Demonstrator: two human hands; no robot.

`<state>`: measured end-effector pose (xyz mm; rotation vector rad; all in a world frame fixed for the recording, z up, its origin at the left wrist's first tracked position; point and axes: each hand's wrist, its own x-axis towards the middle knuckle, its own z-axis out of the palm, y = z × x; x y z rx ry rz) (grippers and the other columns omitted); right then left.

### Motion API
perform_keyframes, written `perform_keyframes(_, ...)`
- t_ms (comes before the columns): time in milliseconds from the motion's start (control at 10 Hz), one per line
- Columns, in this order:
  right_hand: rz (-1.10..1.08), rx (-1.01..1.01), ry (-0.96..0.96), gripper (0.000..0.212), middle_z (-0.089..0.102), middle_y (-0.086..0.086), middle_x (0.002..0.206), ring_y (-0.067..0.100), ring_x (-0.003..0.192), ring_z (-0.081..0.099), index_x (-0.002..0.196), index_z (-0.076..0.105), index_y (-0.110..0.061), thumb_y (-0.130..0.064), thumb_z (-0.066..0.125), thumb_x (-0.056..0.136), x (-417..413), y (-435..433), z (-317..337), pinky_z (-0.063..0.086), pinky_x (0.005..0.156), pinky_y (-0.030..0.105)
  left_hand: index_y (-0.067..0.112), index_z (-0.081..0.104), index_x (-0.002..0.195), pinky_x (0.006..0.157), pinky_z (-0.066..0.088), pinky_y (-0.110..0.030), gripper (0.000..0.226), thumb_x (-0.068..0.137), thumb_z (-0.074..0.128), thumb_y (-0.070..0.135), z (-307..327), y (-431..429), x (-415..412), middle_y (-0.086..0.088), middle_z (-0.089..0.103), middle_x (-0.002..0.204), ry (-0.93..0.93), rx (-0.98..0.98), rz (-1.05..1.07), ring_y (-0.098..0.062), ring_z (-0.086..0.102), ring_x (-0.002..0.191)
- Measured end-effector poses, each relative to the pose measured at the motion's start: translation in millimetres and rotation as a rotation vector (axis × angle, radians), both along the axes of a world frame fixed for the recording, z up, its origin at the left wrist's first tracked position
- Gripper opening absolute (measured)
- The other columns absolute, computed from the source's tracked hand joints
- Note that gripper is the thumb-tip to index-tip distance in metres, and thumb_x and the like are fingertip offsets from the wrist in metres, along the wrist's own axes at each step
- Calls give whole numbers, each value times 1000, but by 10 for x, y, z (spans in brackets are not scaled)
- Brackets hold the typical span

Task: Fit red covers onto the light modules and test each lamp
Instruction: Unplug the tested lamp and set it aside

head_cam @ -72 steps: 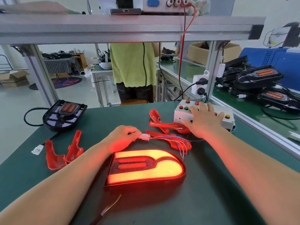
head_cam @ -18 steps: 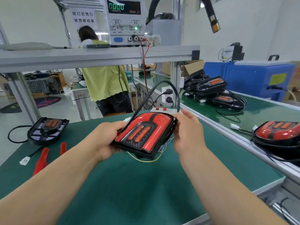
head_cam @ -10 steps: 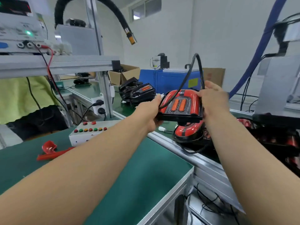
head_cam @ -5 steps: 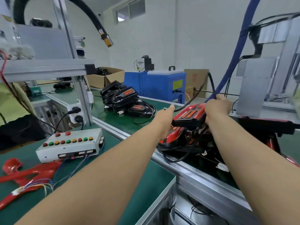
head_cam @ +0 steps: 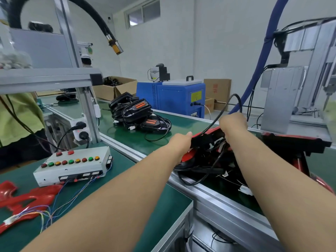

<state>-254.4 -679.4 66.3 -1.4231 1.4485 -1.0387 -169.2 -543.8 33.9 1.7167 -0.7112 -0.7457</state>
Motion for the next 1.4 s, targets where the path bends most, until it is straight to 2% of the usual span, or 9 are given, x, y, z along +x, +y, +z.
perform_keyframes(100,-19,24,-170,50,36,9,152,31,134,45,145,35,-2,-15,43,98,-60,79,54,41,109,41,4,48,99,31,33,-9,27,106,42,30,22,86,15,0,49,71,-62,26,9,-9,48,54)
perform_keyframes(300,-86,-229,-240,38,33,6,153,26,137,42,131,52,-12,-3,48,94,-129,346,93,40,111,49,5,51,119,54,33,-26,41,105,40,42,39,376,85,-1,40,77,-102,115,96,-14,38,64)
perform_keyframes(500,-43,-431,-538,37,36,-7,125,13,118,43,102,44,-30,3,50,85,12,957,43,43,104,31,5,41,144,83,43,-32,58,102,42,46,-24,804,254,-14,57,128,-46,82,187,-31,56,115)
perform_keyframes(700,250,-518,-491,41,42,-3,135,12,127,42,112,56,-25,5,48,86,413,1578,-21,38,104,18,14,50,80,61,39,-26,31,101,46,37,-49,1360,475,0,49,80,-71,-3,245,-17,46,68)
perform_keyframes(800,360,-542,-461,39,44,-6,133,13,133,40,106,59,-28,5,49,87,600,1867,-89,35,113,31,16,46,92,77,33,-34,20,98,45,35,-42,1651,580,-5,42,94,-31,-12,310,-20,38,85)
perform_keyframes(900,454,-566,-446,37,49,-5,131,0,125,44,101,62,-27,5,50,87,757,2152,-167,28,95,-1,15,52,85,76,37,-33,17,95,49,28,-56,1920,670,-6,53,84,-19,-93,367,-20,47,82)
perform_keyframes(1000,558,-546,-461,36,55,-3,124,12,120,52,100,65,-21,8,50,86,911,2403,-263,42,107,34,13,62,80,74,45,-30,17,93,52,19,-70,2175,728,-2,65,82,21,-177,412,-17,61,77)
perform_keyframes(1100,673,-500,-455,38,62,-7,110,11,106,59,97,64,-25,8,48,86,1018,2675,-342,47,99,32,13,66,82,68,48,-24,16,95,56,14,-83,2448,734,-1,68,80,25,-258,425,-11,64,69)
perform_keyframes(1400,960,-405,-418,42,65,-12,97,-11,89,58,90,61,-31,8,48,86,1349,3511,-603,41,74,3,12,72,91,59,49,-17,20,97,54,6,-143,3187,790,-4,72,83,-71,-334,537,-9,67,70)
